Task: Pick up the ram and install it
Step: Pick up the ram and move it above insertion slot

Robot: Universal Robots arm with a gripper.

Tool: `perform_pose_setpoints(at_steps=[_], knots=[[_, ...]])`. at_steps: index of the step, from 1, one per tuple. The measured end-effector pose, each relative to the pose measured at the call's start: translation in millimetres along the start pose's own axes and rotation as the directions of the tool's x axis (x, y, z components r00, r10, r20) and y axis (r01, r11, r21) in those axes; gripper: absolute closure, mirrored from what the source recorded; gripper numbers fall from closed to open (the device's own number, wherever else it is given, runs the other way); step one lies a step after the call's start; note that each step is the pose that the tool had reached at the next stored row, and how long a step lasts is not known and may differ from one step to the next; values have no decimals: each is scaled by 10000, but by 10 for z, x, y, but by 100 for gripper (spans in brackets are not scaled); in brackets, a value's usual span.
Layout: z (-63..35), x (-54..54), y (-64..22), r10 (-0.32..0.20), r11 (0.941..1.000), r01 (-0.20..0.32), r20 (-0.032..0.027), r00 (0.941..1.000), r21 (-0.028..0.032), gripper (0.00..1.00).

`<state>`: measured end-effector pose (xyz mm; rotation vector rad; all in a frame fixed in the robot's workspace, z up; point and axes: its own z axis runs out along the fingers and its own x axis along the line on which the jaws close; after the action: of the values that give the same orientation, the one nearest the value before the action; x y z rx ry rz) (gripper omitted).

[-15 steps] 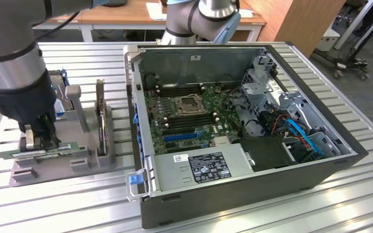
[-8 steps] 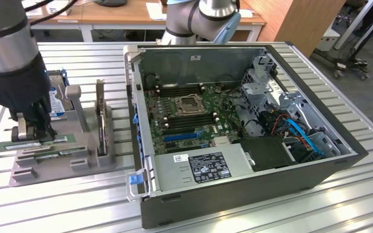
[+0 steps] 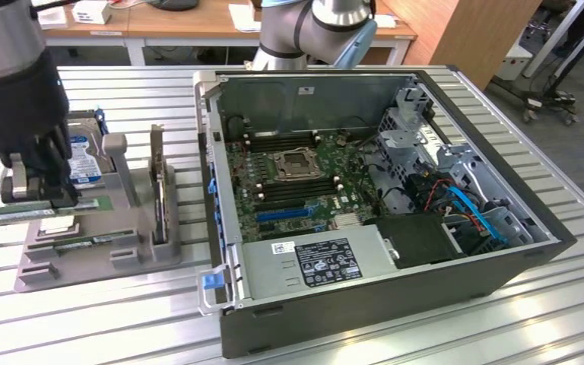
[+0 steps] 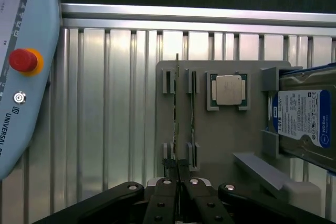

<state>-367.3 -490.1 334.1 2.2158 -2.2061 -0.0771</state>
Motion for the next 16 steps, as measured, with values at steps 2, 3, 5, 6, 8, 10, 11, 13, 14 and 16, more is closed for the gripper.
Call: perform_pose_setpoints(at_steps=[2,3,5,6,8,10,11,13,14,16], knots=[[-72,-2,3,1,10000,-1,0,10000,0,89],[-107,-3,5,1,10000,-1,0,10000,1,89],[-176,-5,8,1,10000,-1,0,10000,0,89],[-211,-6,9,2,10000,-2,0,10000,0,89],[-281,-7,13,1,10000,-1,1,10000,1,89],[-346,-9,15,0,10000,0,0,10000,0,89],[-378,-10,17,1,10000,-1,0,10000,0,89],[-441,-11,20,0,10000,0,0,10000,0,89],[-468,-12,21,1,10000,-1,-1,10000,0,89],[-521,-13,23,0,10000,0,0,10000,1,89]])
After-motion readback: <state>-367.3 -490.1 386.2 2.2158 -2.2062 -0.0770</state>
